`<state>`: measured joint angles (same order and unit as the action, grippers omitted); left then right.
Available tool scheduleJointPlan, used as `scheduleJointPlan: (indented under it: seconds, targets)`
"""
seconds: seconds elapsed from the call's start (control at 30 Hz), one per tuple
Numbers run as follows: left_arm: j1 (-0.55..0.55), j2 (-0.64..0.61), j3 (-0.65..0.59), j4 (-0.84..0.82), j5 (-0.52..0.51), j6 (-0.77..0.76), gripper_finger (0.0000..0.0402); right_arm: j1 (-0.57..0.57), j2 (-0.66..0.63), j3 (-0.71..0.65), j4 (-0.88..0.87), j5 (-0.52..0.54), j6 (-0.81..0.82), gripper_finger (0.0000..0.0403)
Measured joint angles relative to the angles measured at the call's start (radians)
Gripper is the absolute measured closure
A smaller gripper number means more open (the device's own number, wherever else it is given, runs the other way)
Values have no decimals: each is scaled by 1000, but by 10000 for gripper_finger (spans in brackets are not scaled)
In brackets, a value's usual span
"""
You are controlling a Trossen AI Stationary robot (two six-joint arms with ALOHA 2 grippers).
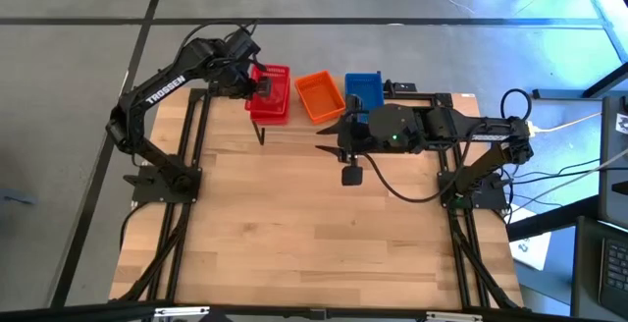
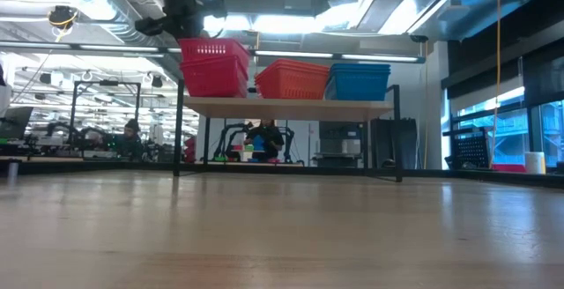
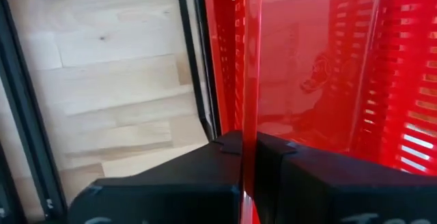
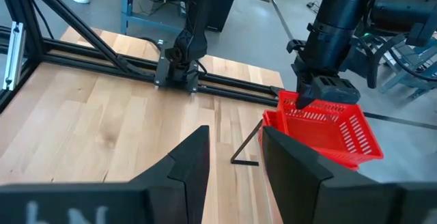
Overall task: Stack baskets on shelf by color
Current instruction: Stack the red basket into the red basket on the shelf
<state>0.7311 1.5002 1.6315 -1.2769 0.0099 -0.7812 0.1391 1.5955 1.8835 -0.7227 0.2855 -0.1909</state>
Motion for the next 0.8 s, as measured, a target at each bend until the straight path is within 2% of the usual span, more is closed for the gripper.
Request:
scheduleJointPlan:
  seconds: [0.1,0.8]
  targets:
    - [5,0,0,0,0,54,401,0,0,0,0,0,0,266]
    - [-47,0,0,6,-3,52,401,0,0,0,6,0,-27,266]
